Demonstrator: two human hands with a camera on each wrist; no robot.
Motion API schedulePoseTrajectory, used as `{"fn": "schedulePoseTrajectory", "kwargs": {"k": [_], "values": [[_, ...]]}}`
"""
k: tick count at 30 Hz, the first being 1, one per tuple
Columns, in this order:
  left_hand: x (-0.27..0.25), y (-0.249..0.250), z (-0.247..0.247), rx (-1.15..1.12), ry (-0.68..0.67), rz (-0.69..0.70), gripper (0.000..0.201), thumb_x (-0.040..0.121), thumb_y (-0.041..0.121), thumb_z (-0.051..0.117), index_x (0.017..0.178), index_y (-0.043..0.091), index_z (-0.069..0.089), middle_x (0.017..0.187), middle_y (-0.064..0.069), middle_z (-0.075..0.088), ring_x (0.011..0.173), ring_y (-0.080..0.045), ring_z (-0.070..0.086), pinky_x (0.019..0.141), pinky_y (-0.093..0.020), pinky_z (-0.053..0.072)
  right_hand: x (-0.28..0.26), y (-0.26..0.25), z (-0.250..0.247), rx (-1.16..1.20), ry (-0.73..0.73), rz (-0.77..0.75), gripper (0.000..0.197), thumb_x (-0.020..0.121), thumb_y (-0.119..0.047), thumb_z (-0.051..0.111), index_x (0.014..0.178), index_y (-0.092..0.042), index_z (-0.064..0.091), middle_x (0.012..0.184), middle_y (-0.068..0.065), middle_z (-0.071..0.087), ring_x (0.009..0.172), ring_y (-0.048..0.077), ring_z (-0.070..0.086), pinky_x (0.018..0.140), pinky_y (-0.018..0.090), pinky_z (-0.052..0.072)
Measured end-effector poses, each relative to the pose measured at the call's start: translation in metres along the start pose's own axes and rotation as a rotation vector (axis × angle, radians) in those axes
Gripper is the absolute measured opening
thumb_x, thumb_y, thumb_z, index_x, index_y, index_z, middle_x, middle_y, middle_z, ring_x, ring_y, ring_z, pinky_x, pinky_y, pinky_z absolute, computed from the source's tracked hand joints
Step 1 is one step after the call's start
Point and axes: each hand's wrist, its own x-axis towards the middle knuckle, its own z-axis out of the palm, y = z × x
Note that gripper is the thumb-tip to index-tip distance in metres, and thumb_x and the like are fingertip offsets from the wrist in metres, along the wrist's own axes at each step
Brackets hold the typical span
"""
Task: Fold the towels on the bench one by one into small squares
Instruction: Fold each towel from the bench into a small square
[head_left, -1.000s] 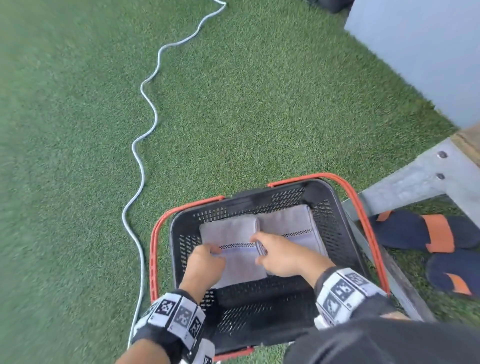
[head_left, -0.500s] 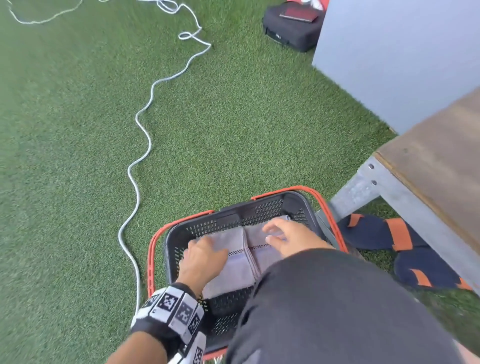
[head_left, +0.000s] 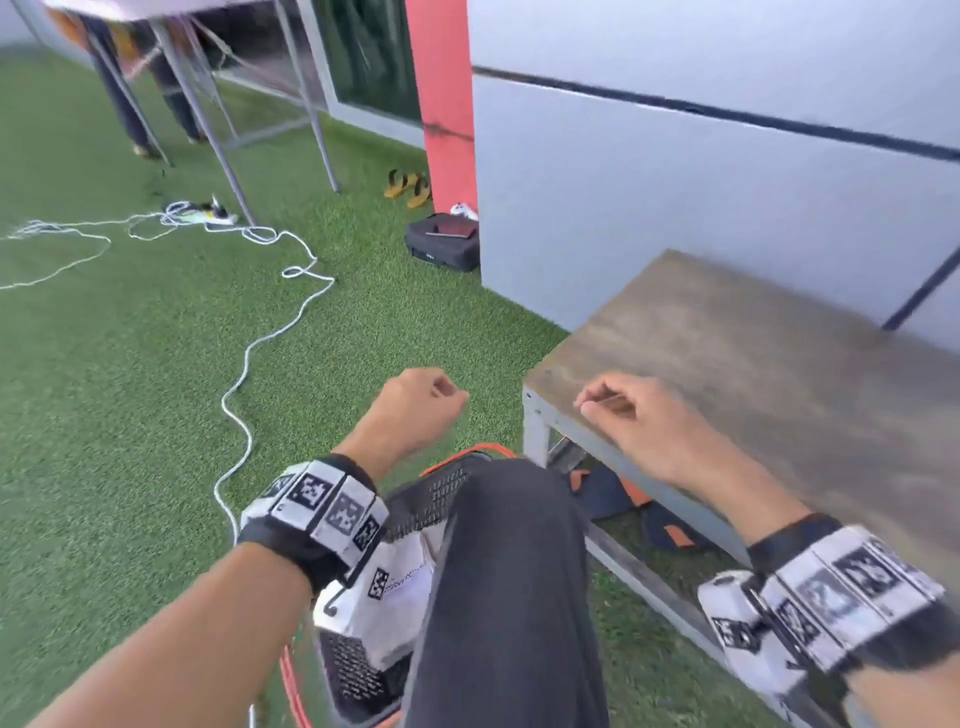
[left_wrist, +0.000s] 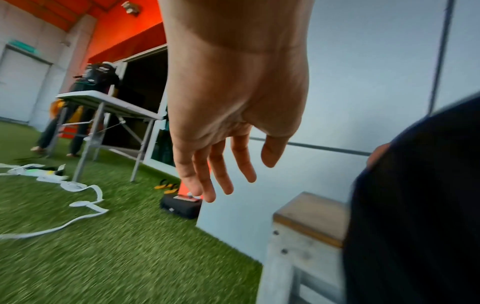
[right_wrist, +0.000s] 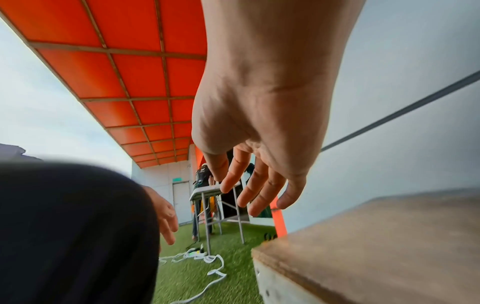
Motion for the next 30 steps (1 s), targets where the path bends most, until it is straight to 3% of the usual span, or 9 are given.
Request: {"fn": "schedulePoseTrajectory", "kwargs": {"k": [4,7,10,13,16,19,24,28,30], "values": [[-0.019,0.079,0.015,0.048,-0.047,0.182,0.018,0.096,0.034,0.058,0.099,0.018,0.065,0.090,0.006,0.066,0.074,-0.006,0.060,0.059,-0.023,0.042,-0.050,-0.001,-0.052,-0.029,0.070,0.030,0.011,0.099,-0.028,0.058,0.091,-0.027,0.066,0.096,-0.015,0.069,0.097,0.001,0.063,0.090,0.028,0.048],[-0.029,0.134,0.042,0.072,-0.112,0.268,0.020,0.094,0.034,0.060,0.100,0.018,0.069,0.096,0.001,0.068,0.087,-0.017,0.063,0.070,-0.026,0.043,-0.088,0.016,-0.081,-0.062,0.133,0.066,0.012,0.100,-0.031,0.056,0.094,-0.028,0.067,0.098,-0.018,0.067,0.095,-0.001,0.062,0.083,0.025,0.048],[-0.037,0.183,0.075,0.127,-0.170,0.365,0.019,0.087,0.044,0.060,0.092,0.028,0.068,0.097,0.004,0.069,0.090,-0.016,0.064,0.077,-0.029,0.052,-0.129,0.034,-0.108,-0.085,0.210,0.101,0.014,0.100,-0.031,0.056,0.099,-0.024,0.067,0.098,-0.018,0.066,0.090,-0.004,0.060,0.074,0.016,0.044],[-0.054,0.231,0.114,0.191,-0.236,0.483,0.019,0.094,0.036,0.058,0.099,0.021,0.068,0.088,0.008,0.065,0.079,-0.009,0.059,0.059,-0.013,0.039,-0.168,0.064,-0.129,-0.085,0.284,0.179,0.010,0.099,-0.034,0.057,0.096,-0.028,0.066,0.098,-0.018,0.067,0.092,-0.002,0.062,0.076,0.022,0.046],[-0.072,0.268,0.159,0.168,-0.335,0.556,0.015,0.094,0.030,0.059,0.090,0.017,0.067,0.071,0.006,0.059,0.077,-0.019,0.061,0.063,-0.025,0.040,-0.205,0.100,-0.144,-0.097,0.368,0.267,0.007,0.097,-0.031,0.060,0.093,-0.027,0.065,0.096,-0.014,0.068,0.093,0.007,0.063,0.083,0.033,0.049],[-0.089,0.291,0.205,0.218,-0.437,0.619,0.021,0.095,0.032,0.059,0.089,0.014,0.068,0.066,0.006,0.056,0.063,-0.014,0.054,0.058,-0.025,0.038,-0.241,0.130,-0.154,-0.139,0.453,0.367,0.008,0.096,-0.028,0.060,0.095,-0.022,0.065,0.098,-0.008,0.067,0.091,0.010,0.059,0.077,0.028,0.040],[-0.117,0.322,0.271,0.314,-0.580,0.735,0.025,0.094,0.035,0.063,0.103,0.013,0.071,0.092,-0.001,0.067,0.083,-0.017,0.060,0.072,-0.025,0.041,-0.285,0.175,-0.169,-0.122,0.592,0.575,0.012,0.091,-0.033,0.059,0.094,-0.025,0.066,0.102,-0.002,0.067,0.103,0.020,0.058,0.089,0.038,0.046],[-0.126,0.335,0.324,0.360,-0.670,0.812,0.028,0.093,0.030,0.064,0.117,0.015,0.066,0.112,-0.003,0.063,0.102,-0.019,0.058,0.082,-0.025,0.042,-0.306,0.202,-0.175,-0.148,0.568,0.745,0.014,0.090,-0.038,0.055,0.094,-0.026,0.061,0.103,0.002,0.066,0.103,0.025,0.058,0.089,0.041,0.047],[-0.126,0.336,0.350,0.384,-0.693,0.853,0.036,0.092,0.030,0.064,0.126,0.020,0.059,0.123,-0.010,0.057,0.117,-0.029,0.052,0.094,-0.034,0.045,-0.311,0.212,-0.176,-0.215,0.533,0.807,0.015,0.089,-0.033,0.052,0.097,-0.023,0.059,0.105,0.006,0.065,0.105,0.030,0.058,0.088,0.041,0.048]]}}
